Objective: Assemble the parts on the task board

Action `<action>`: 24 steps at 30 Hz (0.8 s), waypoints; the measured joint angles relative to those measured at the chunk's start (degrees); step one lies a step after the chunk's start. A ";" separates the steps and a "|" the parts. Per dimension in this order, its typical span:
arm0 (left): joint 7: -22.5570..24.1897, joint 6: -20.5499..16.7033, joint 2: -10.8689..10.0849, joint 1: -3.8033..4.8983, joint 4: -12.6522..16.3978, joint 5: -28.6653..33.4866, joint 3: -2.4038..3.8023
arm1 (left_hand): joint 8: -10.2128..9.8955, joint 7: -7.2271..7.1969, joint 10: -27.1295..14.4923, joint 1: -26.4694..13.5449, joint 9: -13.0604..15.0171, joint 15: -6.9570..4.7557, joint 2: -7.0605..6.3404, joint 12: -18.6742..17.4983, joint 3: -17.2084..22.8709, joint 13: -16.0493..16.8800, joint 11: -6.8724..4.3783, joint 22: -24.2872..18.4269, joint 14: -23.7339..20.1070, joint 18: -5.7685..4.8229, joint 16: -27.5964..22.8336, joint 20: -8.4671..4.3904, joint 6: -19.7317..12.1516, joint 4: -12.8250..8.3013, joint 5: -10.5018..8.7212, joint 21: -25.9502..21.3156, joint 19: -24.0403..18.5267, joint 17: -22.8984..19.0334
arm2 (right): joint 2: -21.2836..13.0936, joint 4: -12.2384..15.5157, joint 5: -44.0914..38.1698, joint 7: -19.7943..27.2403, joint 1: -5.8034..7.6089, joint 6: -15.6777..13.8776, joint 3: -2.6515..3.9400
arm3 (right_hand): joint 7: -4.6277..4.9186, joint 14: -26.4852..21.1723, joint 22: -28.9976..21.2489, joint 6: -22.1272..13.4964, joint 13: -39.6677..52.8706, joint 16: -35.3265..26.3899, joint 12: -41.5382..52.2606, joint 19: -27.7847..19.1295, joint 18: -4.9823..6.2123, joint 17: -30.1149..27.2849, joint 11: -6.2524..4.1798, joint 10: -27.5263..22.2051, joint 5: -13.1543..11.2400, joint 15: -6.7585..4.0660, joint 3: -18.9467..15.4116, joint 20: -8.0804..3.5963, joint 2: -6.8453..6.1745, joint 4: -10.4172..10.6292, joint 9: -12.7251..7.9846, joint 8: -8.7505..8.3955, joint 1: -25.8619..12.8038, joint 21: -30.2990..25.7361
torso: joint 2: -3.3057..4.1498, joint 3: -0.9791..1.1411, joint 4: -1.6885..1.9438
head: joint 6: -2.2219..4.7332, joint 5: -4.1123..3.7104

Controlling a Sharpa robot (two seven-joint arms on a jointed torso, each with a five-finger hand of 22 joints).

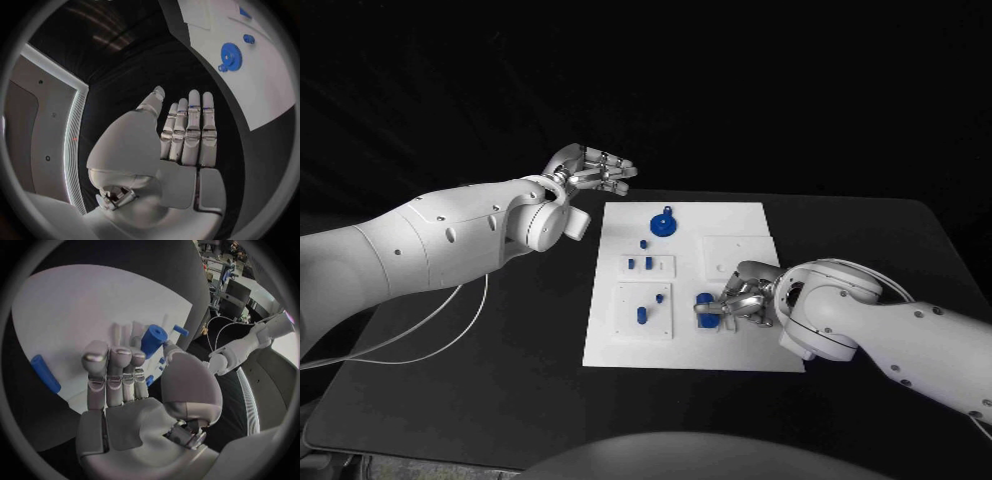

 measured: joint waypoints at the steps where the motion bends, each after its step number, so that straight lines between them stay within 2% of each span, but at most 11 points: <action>1: 0.00 0.00 0.00 0.00 0.00 0.00 0.00 | 0.00 0.00 0.00 0.00 0.00 0.00 0.00 0.00 0.00 0.00 0.00 0.00 0.00 0.00 0.00 0.00 0.00 0.00 0.00 0.00 0.00 0.00 | -0.12 0.16 0.18 0.10 -0.01 -0.07 0.00 | -0.03 0.00 0.00 0.03 0.04 0.00 0.00 0.00 0.00 0.00 -0.01 -0.01 0.00 0.00 0.04 0.00 0.00 -0.04 0.09 -0.01 0.00 0.00 | 0.00 0.00 0.00 | 0.01 -0.02; 4: -0.01 0.01 -0.02 0.00 0.00 0.00 0.00 | 0.00 0.00 0.00 0.00 0.00 0.00 0.00 0.00 0.00 0.00 0.00 0.00 0.00 0.00 0.00 0.00 0.00 0.00 0.00 0.00 0.00 0.00 | -0.62 0.70 0.81 0.52 -0.03 -0.38 0.00 | -0.04 0.00 0.00 0.03 0.07 0.00 0.00 0.00 0.00 0.06 -0.09 -0.10 0.00 0.01 0.02 0.00 0.00 -0.02 0.31 -0.17 0.00 0.00 | 0.00 0.02 0.00 | 0.04 -0.04; 10: -0.04 0.03 -0.05 -0.02 0.00 0.00 0.00 | 0.00 0.20 0.00 0.00 0.00 0.00 0.00 0.00 -0.13 0.00 0.00 -0.29 0.00 0.00 0.00 0.00 -0.20 0.13 0.00 0.00 0.00 0.00 | -1.54 1.68 2.10 1.38 -0.07 -1.03 0.33 | -0.16 -0.01 0.03 0.16 0.23 0.00 0.00 0.00 0.00 0.16 -0.31 0.13 0.00 0.01 -1.42 0.00 -0.32 1.42 0.76 -0.17 -1.02 0.00 | -0.02 0.03 -0.03 | 0.14 -0.07; 13: -0.06 0.05 -0.07 -0.05 0.00 0.00 0.00 | 0.00 0.20 0.00 0.00 0.00 0.00 0.00 0.00 -0.13 0.00 0.00 -0.37 0.00 0.00 0.00 0.00 -0.20 0.13 0.00 0.00 0.00 0.00 | -1.97 2.11 2.76 1.87 -0.06 -1.43 0.52 | -0.33 -0.01 0.13 0.33 0.30 0.00 0.00 0.00 0.00 0.30 -0.32 0.13 0.00 0.01 -1.48 0.00 -0.15 1.48 1.16 -0.17 -2.31 0.30 | -0.03 0.03 -0.03 | 0.18 -0.09; 21: -0.10 0.09 -0.16 -0.09 0.00 0.01 0.00 | 0.00 0.21 0.00 0.00 0.00 0.00 0.00 0.00 -0.13 0.00 0.00 -0.36 0.00 0.00 0.00 0.00 -0.20 0.13 0.00 0.00 0.00 0.00 | -3.25 3.09 4.25 2.90 -0.06 -1.90 0.92 | -0.34 0.14 0.20 0.33 0.34 0.00 0.00 0.00 0.00 0.33 -0.31 0.13 0.00 -0.12 -1.48 0.00 -0.21 1.48 1.91 -0.17 -2.34 0.57 | -0.03 0.03 -0.03 | 0.26 -0.15; 24: -0.12 0.10 -0.18 -0.11 0.00 0.01 0.00 | 0.00 0.20 0.00 0.00 0.00 0.00 0.00 0.00 -0.13 0.00 0.00 -0.36 0.00 0.00 0.00 0.00 -0.20 0.13 0.00 0.00 0.00 0.00 | -3.73 3.39 4.60 3.19 -0.06 -1.83 1.10 | -0.27 0.14 0.23 0.39 0.46 0.00 0.50 0.00 0.00 0.31 -0.10 0.35 1.12 -0.12 -0.73 0.00 0.90 0.11 2.38 -0.17 -0.05 0.57 | -0.03 0.03 -0.04 | 0.27 -0.19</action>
